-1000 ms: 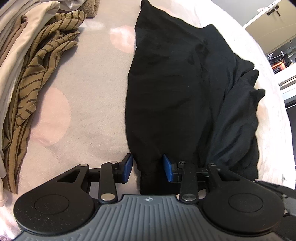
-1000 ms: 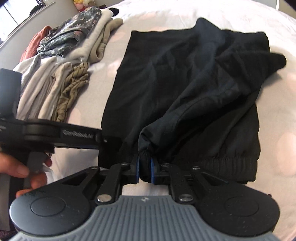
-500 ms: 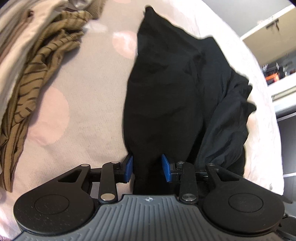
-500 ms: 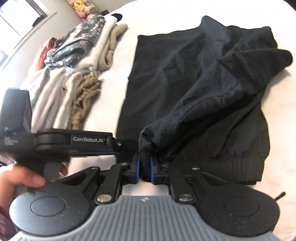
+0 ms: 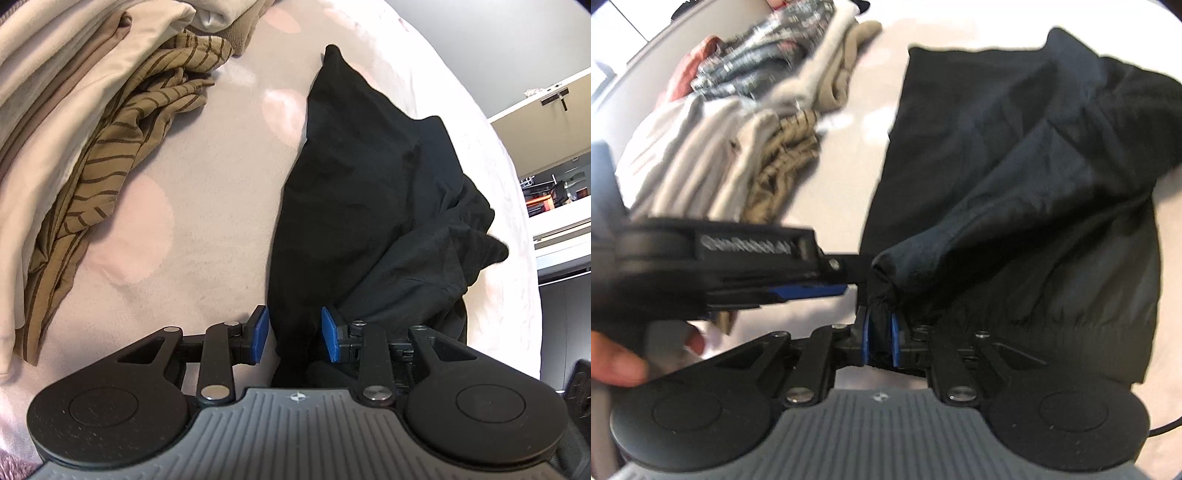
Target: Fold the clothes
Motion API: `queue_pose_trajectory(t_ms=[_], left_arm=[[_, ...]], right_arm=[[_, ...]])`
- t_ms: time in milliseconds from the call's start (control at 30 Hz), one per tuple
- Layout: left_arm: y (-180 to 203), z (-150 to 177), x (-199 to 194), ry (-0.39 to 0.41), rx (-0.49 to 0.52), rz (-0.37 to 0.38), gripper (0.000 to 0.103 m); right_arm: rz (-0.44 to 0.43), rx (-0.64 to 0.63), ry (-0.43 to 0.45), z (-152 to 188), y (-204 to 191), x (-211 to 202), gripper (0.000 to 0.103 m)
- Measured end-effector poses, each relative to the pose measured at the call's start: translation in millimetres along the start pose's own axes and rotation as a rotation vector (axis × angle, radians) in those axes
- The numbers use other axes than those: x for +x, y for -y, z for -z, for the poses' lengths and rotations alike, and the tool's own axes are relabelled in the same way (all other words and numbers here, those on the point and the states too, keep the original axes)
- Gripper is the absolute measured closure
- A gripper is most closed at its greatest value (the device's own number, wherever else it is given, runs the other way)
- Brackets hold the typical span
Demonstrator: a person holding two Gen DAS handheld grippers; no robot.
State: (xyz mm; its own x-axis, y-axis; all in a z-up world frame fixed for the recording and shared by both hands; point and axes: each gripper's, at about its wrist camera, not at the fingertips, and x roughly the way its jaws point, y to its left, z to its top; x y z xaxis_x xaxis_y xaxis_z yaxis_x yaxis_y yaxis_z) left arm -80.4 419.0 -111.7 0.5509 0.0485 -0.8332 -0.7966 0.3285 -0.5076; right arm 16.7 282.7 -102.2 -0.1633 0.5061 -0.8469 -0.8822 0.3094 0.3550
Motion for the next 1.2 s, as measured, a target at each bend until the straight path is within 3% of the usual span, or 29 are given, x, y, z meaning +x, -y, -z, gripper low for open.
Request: queue_pose_trajectory(t_ms=[167,400,567,933,1067,1200], left_arm=[[-1.0,2.4,1.2,-0.012,0.027,-0.023,0.074],[6.5,4.8,-5.1,0.042,0.070,-0.055,0.074],[11.6,2.6,-11.3,0.089,0.104,-0.083,0.074],[77.1,6.4,-24.2,0.205,0.439,-0.146,0.074],[115.3,8.3,-16.6,0.199,0.582,-0.145,0.074],[160.2,14.0,5.1,0.167,0.743,-0.156,0.074]], right_arm=[[-0.011,-0.011,0.005,5.7,0.5,3.1,0.087],[-0.013,-0.070,0.041,13.9,-2.4,-17.7,0.060],[0.010,-0.083,0.100,23.9,13.2,-51.1,0.058],[0.349,0.051,0.225,30.0,117.3,-93.0,0.059],[0.372,0.074,0.217,18.5,150.3,-89.9,0.059],[0.375,0.014,0.150,12.4,167.0,-80.3,0.058]])
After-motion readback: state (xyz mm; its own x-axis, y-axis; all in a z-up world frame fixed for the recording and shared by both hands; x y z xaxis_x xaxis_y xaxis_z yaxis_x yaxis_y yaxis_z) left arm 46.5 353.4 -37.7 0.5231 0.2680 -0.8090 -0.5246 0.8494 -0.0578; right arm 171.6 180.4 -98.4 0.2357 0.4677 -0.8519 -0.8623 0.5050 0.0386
